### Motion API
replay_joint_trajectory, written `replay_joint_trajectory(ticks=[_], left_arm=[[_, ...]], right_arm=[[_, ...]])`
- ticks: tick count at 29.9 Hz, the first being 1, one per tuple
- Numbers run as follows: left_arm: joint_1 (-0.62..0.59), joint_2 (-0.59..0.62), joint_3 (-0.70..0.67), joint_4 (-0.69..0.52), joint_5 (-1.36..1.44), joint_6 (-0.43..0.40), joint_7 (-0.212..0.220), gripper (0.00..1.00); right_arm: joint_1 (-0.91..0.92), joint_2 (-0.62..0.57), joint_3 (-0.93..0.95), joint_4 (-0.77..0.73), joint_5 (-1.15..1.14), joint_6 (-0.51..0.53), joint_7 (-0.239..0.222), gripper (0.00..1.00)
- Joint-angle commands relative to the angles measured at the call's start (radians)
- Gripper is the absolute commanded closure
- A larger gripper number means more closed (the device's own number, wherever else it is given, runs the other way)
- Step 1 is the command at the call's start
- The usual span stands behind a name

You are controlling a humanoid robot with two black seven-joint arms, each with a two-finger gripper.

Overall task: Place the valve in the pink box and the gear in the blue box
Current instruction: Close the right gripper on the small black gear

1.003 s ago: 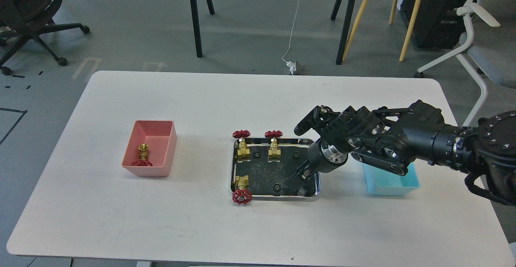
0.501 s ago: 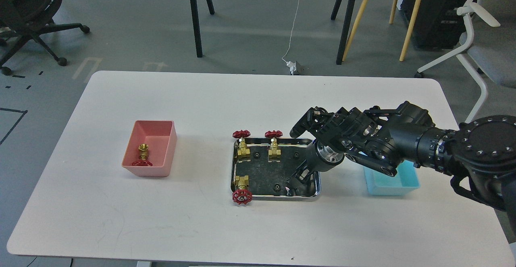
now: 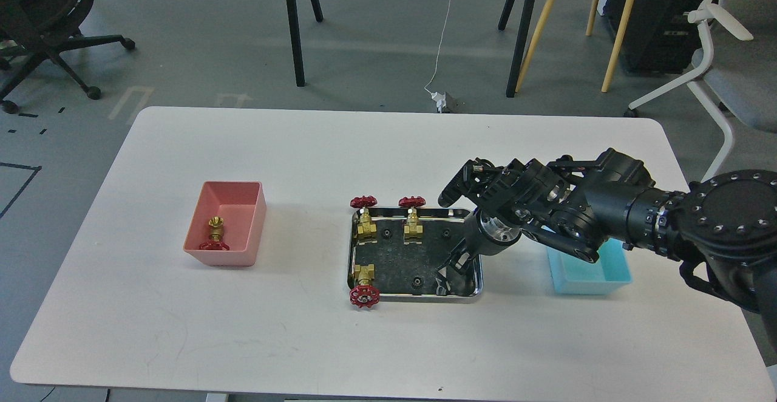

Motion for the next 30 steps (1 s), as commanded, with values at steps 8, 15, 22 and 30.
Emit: replay_joint_trajectory(ticks=[8,15,22,30], left_arm=[[0.0,0.018,0.0,0.001,-0.001,-0.004,-0.001,0.04],[0.0,0.027,-0.002,0.001,-0.001,-0.004,-0.001,0.04],[0.0,0.029,-0.002,0.001,-0.001,-0.004,-0.003,0.04],[0.0,0.029,0.0,0.001,-0.001,-0.004,-0.003,0.04]], right_arm=[[0.023,0.0,-0.027,0.002,0.0,0.0,-0.003,0.54],[0.039,0.0,-0.035,0.007,0.002,0.0,-0.003,0.62],[0.037,0.0,-0.035,0.007,0.003,0.0,-0.003,0.62],[0.031,0.0,-0.035,0.004,0.003,0.0,-0.003,0.68]])
